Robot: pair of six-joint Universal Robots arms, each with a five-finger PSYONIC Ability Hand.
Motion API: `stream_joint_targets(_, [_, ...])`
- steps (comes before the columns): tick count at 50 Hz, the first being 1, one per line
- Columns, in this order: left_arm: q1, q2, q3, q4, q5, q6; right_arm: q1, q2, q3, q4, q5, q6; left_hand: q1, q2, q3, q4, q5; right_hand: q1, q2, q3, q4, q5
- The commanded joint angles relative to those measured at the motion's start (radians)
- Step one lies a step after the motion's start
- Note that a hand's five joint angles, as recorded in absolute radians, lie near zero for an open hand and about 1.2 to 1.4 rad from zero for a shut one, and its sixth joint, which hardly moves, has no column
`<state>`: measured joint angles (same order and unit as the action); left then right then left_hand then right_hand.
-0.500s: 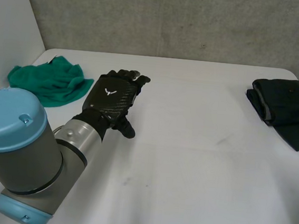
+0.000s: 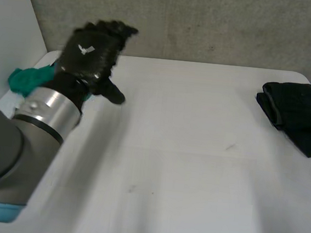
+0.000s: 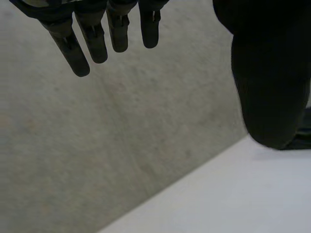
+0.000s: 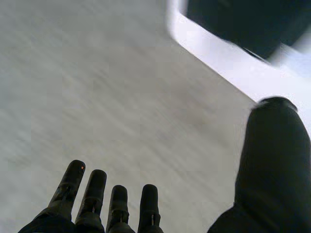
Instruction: Fold the laundry.
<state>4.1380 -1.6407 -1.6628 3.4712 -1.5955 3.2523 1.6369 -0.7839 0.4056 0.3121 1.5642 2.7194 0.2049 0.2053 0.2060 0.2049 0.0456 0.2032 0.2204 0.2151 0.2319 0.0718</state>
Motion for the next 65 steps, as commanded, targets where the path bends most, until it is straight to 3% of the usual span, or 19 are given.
stream_joint_targets(1, [0.111, 0.097, -0.003, -0.012, 0.005, 0.003, 0.211, -0.228, 0.401, -0.102, -0.108, 0.197, -0.03, -0.031, -0.031, -0.03, -0.046, -0.029, -0.046, -0.041, -0.057, -0.072])
stream_joint_targets(12, [0.192, 0.116, -0.046, -0.136, 0.006, 0.004, 0.293, -0.547, 0.973, -0.361, -0.098, 0.226, -0.03, -0.031, -0.031, -0.03, -0.046, -0.029, -0.046, -0.041, -0.057, -0.072])
stream_joint_targets(20, [0.194, 0.114, -0.054, -0.167, 0.009, 0.004, 0.293, -0.644, 1.113, -0.39, -0.082, 0.226, -0.03, -0.031, -0.031, -0.03, -0.046, -0.029, -0.046, -0.041, -0.057, -0.072])
stream_joint_targets(28, [0.182, 0.105, -0.041, -0.167, 0.008, 0.003, 0.291, -0.678, 1.136, -0.419, -0.015, 0.227, -0.03, -0.031, -0.031, -0.03, -0.046, -0.029, -0.046, -0.041, -0.057, -0.072])
stream_joint_targets(40, [0.18, 0.11, -0.04, -0.164, 0.006, 0.001, 0.287, -0.686, 1.138, -0.43, -0.012, 0.23, -0.03, -0.031, -0.031, -0.03, -0.046, -0.029, -0.046, -0.041, -0.057, -0.072])
stream_joint_targets(51, [0.18, 0.102, -0.057, -0.13, 0.008, -0.006, 0.282, -0.681, 1.144, -0.433, -0.018, 0.23, -0.03, -0.031, -0.031, -0.03, -0.046, -0.029, -0.046, -0.041, -0.057, -0.072])
stream_joint_targets(52, [0.11, 0.025, 0.158, -0.217, 0.014, -0.149, 0.388, -0.667, 0.995, -0.37, -0.081, 0.234, -0.027, -0.027, -0.028, -0.027, -0.042, -0.029, -0.046, -0.041, -0.057, -0.072])
stream_joint_targets(60, [0.102, 0.033, 0.135, -0.23, 0.012, -0.151, 0.386, -0.696, 1.004, -0.363, -0.088, 0.232, -0.027, -0.027, -0.028, -0.027, -0.042, -0.029, -0.046, -0.041, -0.057, -0.072])
stream_joint_targets(65, [0.093, 0.07, 0.08, -0.161, 0.011, -0.135, 0.385, -0.702, 1.041, -0.331, -0.087, 0.232, -0.027, -0.027, -0.028, -0.027, -0.042, -0.029, -0.046, -0.041, -0.057, -0.072])
